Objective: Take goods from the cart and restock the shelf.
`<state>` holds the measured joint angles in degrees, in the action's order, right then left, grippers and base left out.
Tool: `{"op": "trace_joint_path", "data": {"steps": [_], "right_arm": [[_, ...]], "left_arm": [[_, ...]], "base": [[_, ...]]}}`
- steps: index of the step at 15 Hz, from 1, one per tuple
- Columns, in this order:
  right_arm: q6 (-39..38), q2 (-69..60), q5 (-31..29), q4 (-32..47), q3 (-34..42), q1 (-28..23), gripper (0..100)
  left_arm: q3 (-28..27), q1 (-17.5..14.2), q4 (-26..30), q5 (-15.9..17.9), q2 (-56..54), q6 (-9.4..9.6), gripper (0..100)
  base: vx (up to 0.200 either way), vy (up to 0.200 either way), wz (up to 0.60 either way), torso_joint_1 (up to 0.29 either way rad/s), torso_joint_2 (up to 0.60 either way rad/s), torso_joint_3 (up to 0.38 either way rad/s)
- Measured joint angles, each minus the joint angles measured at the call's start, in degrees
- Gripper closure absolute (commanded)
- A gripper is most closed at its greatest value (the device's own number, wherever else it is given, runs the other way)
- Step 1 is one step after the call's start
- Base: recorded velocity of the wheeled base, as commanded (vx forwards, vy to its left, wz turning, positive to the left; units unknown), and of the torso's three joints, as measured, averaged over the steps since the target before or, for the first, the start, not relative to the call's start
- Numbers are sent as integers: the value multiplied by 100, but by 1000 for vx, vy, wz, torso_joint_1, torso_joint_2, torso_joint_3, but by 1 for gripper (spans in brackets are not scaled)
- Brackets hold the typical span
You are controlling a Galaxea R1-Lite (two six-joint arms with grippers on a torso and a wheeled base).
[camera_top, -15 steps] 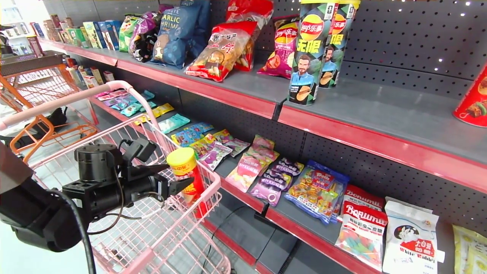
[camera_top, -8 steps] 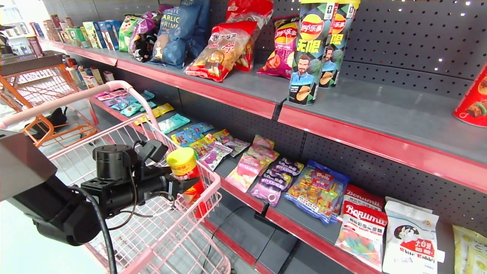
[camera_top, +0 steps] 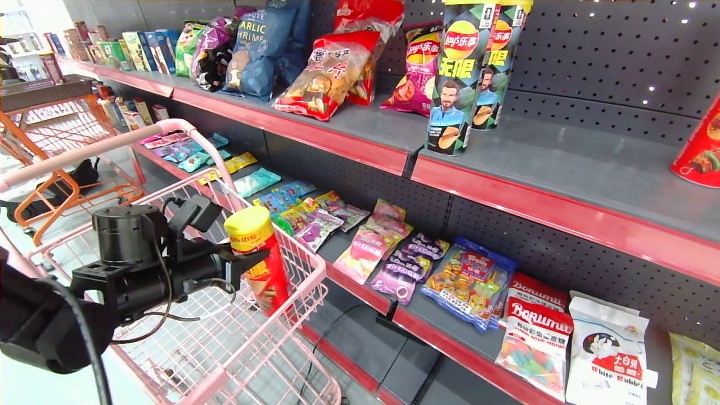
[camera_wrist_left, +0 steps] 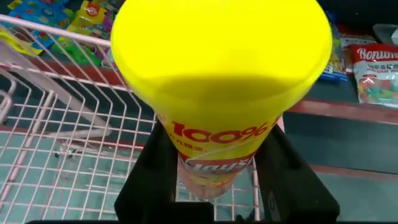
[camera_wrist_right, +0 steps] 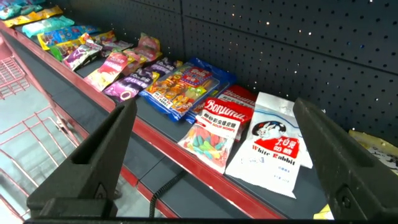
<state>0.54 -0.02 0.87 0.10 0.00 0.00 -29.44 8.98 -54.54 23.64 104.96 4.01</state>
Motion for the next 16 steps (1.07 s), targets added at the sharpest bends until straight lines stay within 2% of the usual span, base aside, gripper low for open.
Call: {"op": "trace_joint_path", "data": {"steps": [1,3,5,9,10,11,13,14,16], "right_arm": [[1,0,-2,0,0,0,0],[11,0,4,0,0,0,0],[1,0,0,0,0,0,0],[4,0,0,0,0,0,0],[1,0,0,1,0,0,0],[4,0,0,0,0,0,0],[4,0,0,-2,0,0,0],[1,0,2,-2,0,0,0],[0,0,0,-2,0,0,0]], "left_arm": [[-68,-56,432,-5,-286,-10,100],[-328,-185,1812,-32,-1158,-111,100],[-647,-277,3137,-57,-2293,-234,100],[-989,-395,5307,-210,-4706,-328,100],[-1019,-413,5798,-407,-5261,-330,100],[-1046,-425,6233,-750,-5805,-328,100],[-1065,-444,6644,-1798,-6644,-293,100],[-1063,-447,6702,-2091,-6946,-202,100],[-973,-447,6754,-2354,-7403,263,100]], "base": [[0,0,0,0,0,0],[0,0,0,0,0,0],[0,0,0,0,0,0],[0,0,0,5,-26,-20],[0,0,0,85,-276,-198],[0,0,0,115,-388,-256],[0,0,0,151,-471,-310],[0,0,0,168,-515,-344],[0,0,0,190,-525,-344]]}}
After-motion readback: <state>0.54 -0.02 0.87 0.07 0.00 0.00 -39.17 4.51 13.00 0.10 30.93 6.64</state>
